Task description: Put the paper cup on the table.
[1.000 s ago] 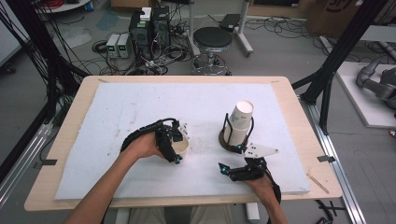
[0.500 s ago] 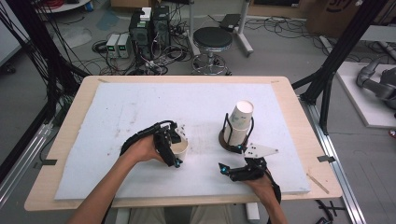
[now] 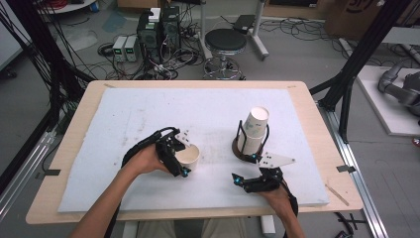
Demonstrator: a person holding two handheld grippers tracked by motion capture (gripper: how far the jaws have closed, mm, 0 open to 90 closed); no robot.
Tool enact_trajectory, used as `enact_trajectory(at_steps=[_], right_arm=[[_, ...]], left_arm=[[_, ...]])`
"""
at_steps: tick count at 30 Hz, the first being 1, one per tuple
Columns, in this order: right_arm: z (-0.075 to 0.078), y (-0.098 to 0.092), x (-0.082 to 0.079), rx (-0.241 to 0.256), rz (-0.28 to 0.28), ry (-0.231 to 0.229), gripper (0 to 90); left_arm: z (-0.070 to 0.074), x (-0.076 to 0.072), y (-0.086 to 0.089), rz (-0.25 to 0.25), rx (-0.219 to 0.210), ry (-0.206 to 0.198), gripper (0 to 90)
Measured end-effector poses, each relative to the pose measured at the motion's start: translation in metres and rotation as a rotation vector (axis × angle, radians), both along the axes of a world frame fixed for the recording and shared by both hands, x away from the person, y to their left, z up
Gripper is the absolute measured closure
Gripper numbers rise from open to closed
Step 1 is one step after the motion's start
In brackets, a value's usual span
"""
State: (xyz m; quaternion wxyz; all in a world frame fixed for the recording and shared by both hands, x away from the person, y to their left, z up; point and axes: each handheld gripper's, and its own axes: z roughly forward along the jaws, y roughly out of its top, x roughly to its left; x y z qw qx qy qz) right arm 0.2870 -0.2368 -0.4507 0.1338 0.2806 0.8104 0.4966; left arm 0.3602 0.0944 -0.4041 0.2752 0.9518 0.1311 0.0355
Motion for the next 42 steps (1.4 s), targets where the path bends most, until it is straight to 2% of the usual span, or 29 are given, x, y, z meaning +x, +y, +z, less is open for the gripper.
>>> enact_trajectory(at_steps=[11,15,18,21,25,27,28,30,36,39,42], right_arm=[[0.0,0.0,0.0,0.0,-0.001,-0.004,17.6],[0.0,0.0,0.0,0.0,0.0,-0.001,17.5],[0.0,0.0,0.0,0.0,-0.001,-0.001,17.5],[0.0,0.0,0.0,-0.001,-0.002,-0.002,17.5],[0.0,0.0,0.0,-0.001,-0.001,-0.007,17.5],[0.0,0.0,0.0,-0.001,-0.002,-0.007,17.5],[0.0,0.0,0.0,0.001,-0.003,-0.008,17.5],[0.0,0.0,-0.001,0.004,-0.006,-0.001,17.6],[0.0,0.0,-0.001,0.002,-0.006,-0.012,17.5],[0.0,0.0,-0.001,0.0,-0.01,-0.013,17.5],[0.0,0.0,-0.001,0.002,-0.013,-0.016,17.5]], left_arm=[[-0.003,-0.003,0.017,0.031,-0.028,0.007,7.4],[-0.004,-0.005,0.026,0.05,-0.068,0.006,7.4],[-0.006,-0.008,0.034,0.06,-0.075,0.007,7.4],[-0.007,-0.01,0.042,0.068,-0.112,-0.001,7.4],[-0.01,-0.016,0.054,0.095,-0.138,-0.012,7.4],[-0.011,-0.019,0.06,0.107,-0.174,-0.015,7.4],[-0.011,-0.021,0.064,0.114,-0.177,-0.02,7.4],[-0.013,-0.024,0.07,0.134,-0.191,-0.039,7.4],[-0.018,-0.033,0.09,0.206,-0.285,-0.051,7.4],[-0.02,-0.038,0.097,0.239,-0.309,-0.075,7.4],[-0.024,-0.044,0.104,0.265,-0.35,-0.098,7.4]])
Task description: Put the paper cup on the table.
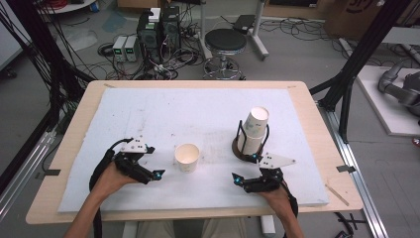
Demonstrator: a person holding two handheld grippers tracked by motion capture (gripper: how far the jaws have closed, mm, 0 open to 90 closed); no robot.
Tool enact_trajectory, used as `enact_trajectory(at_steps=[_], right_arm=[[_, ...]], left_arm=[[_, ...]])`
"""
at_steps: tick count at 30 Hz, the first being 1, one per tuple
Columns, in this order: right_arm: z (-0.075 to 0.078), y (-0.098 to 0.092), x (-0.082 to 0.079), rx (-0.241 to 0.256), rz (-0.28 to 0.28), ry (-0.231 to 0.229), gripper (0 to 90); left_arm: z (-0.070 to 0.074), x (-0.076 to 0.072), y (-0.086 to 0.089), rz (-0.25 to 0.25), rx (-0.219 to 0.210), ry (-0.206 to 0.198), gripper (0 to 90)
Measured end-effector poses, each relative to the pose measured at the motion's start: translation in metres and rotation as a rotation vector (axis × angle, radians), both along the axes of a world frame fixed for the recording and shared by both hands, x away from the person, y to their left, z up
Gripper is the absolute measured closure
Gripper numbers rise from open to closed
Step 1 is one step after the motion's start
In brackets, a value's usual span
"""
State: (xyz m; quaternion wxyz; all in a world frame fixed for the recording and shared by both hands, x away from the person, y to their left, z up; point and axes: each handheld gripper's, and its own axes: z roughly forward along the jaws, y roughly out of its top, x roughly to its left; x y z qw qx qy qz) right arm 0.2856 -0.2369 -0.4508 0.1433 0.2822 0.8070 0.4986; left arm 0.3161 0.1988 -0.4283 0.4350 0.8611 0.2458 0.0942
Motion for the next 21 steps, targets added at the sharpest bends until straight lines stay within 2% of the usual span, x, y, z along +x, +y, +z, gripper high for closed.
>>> enact_trajectory(at_steps=[13,21], right_arm=[[0.0,-0.002,-0.002,0.017,-0.006,-0.021,17.5],[0.0,-0.002,-0.002,0.017,-0.006,-0.02,17.5]], left_arm=[[-0.013,-0.019,0.032,0.147,-0.169,-0.082,7.4],[-0.02,-0.028,0.044,0.201,-0.201,-0.142,7.4]])
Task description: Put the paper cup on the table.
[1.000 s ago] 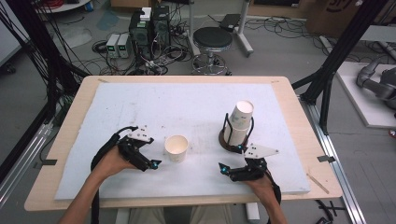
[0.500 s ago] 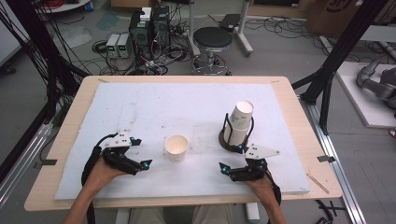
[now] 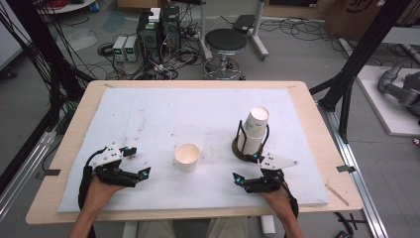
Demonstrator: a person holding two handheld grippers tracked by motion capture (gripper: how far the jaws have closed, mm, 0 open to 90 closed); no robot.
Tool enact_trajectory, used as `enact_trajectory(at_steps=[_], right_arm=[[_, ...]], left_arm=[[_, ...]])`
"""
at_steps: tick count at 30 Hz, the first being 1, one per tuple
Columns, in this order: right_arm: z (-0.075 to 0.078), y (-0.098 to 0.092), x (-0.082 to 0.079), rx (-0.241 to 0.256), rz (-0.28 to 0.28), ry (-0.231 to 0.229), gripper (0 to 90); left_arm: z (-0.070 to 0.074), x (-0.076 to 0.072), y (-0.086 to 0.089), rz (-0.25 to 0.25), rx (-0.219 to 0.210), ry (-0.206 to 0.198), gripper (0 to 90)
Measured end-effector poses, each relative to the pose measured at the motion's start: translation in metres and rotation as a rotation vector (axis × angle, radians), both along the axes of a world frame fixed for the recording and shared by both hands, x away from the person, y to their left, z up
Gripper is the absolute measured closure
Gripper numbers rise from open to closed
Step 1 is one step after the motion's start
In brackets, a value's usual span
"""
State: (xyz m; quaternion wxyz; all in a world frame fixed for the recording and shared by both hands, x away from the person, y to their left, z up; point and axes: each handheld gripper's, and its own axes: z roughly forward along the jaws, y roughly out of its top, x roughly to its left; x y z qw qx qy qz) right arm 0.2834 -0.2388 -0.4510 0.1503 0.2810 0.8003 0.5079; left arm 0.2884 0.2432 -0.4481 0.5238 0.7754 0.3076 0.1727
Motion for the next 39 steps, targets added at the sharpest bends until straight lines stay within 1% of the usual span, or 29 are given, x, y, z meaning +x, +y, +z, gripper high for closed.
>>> enact_trajectory(at_steps=[3,5,6,8,9,12,16,18,20,21,22,23,24,27,28,30,34,39], right_arm=[[0.0,0.0,0.0,0.005,-0.003,-0.003,17.5],[0.0,0.0,-0.001,0.006,-0.005,-0.007,17.5],[0.0,0.0,-0.001,0.006,-0.004,-0.006,17.5],[0.0,-0.001,-0.001,0.006,-0.003,-0.008,17.5],[0.0,-0.001,-0.001,0.007,-0.004,-0.006,17.5],[0.0,-0.001,-0.001,0.011,-0.003,-0.005,17.5],[0.0,-0.001,-0.001,0.012,-0.005,-0.003,17.5],[0.0,-0.001,-0.001,0.012,-0.003,-0.01,17.6],[0.0,-0.001,-0.001,0.012,-0.003,-0.01,17.5],[0.0,-0.001,-0.001,0.013,-0.002,-0.003,17.5],[0.0,-0.001,-0.001,0.013,-0.002,-0.005,17.5],[0.0,-0.001,-0.001,0.013,-0.001,-0.008,17.5],[0.0,-0.001,-0.001,0.013,-0.002,-0.005,17.5],[0.0,-0.001,-0.001,0.013,0.0,-0.013,17.5],[0.0,-0.001,-0.002,0.012,-0.001,-0.015,17.5],[0.0,-0.002,-0.001,0.012,0.0,-0.02,17.5],[0.0,-0.002,-0.002,0.018,-0.002,-0.014,17.5],[0.0,-0.002,-0.003,0.02,-0.002,-0.028,17.5]], left_arm=[[-0.002,-0.002,0.003,0.018,-0.021,-0.009,7.6],[-0.004,-0.004,0.004,0.038,-0.017,-0.028,7.6],[-0.005,-0.005,0.004,0.041,-0.024,-0.033,7.6],[-0.005,-0.006,0.005,0.053,-0.023,-0.034,7.6],[-0.006,-0.006,0.005,0.05,-0.027,-0.033,7.6],[-0.006,-0.007,0.006,0.057,-0.027,-0.046,7.6],[-0.006,-0.009,0.01,0.078,-0.059,-0.059,7.6],[-0.006,-0.011,0.012,0.1,-0.047,-0.081,7.6],[-0.006,-0.012,0.015,0.115,-0.062,-0.083,7.8],[-0.006,-0.012,0.016,0.128,-0.066,-0.092,7.8],[-0.006,-0.013,0.018,0.133,-0.08,-0.095,7.8],[-0.006,-0.013,0.019,0.136,-0.092,-0.088,7.8],[-0.007,-0.013,0.021,0.144,-0.094,-0.085,7.8],[-0.008,-0.013,0.023,0.146,-0.126,-0.079,7.8],[-0.008,-0.013,0.024,0.146,-0.13,-0.08,7.8],[-0.008,-0.013,0.024,0.147,-0.127,-0.084,7.9],[-0.008,-0.014,0.022,0.147,-0.112,-0.094,8.1],[-0.008,-0.015,0.023,0.149,-0.119,-0.1,8.3]])
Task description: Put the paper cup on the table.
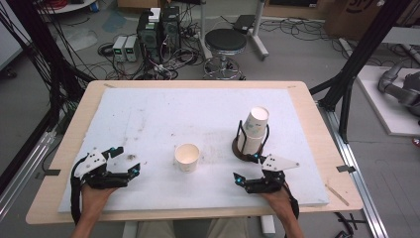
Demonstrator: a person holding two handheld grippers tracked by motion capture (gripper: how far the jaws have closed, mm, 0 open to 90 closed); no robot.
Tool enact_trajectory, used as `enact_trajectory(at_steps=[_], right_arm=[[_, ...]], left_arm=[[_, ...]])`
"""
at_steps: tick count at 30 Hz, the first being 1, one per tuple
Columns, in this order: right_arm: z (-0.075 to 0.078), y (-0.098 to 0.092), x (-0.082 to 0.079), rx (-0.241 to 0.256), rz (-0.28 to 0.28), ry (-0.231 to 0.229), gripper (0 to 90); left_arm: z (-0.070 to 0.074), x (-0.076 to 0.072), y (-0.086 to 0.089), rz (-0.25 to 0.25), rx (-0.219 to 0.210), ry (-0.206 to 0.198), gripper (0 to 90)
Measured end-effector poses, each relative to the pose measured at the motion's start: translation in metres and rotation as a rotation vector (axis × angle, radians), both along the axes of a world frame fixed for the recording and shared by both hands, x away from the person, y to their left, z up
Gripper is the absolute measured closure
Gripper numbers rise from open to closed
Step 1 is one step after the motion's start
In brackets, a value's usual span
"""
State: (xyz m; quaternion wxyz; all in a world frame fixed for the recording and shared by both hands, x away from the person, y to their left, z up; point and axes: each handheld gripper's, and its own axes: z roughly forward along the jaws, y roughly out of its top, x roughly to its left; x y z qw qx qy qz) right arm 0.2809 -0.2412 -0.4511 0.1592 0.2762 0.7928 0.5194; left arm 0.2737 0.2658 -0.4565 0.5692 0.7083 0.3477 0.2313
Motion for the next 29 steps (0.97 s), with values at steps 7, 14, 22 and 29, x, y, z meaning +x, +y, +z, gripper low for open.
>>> enact_trajectory(at_steps=[7,14,22,29], right_arm=[[-0.0002,-0.0011,-0.0015,0.015,-0.008,-0.003,17.5],[-0.0005,-0.0035,-0.0017,0.037,-0.014,-0.015,17.5],[-0.0006,-0.0042,-0.0026,0.044,-0.014,-0.016,17.5],[-0.0007,-0.0046,-0.003,0.051,-0.017,-0.017,17.5]], left_arm=[[-0.0001,-0.0005,0.0002,0.001,0.001,-0.005,8.5],[-0.0004,-0.0013,0.0012,0.005,-0.01,-0.012,8.6],[-0.0005,-0.0014,0.0016,0.0,-0.013,-0.014,9.0],[-0.0004,-0.0017,0.0012,0.002,-0.009,-0.016,9.1]])
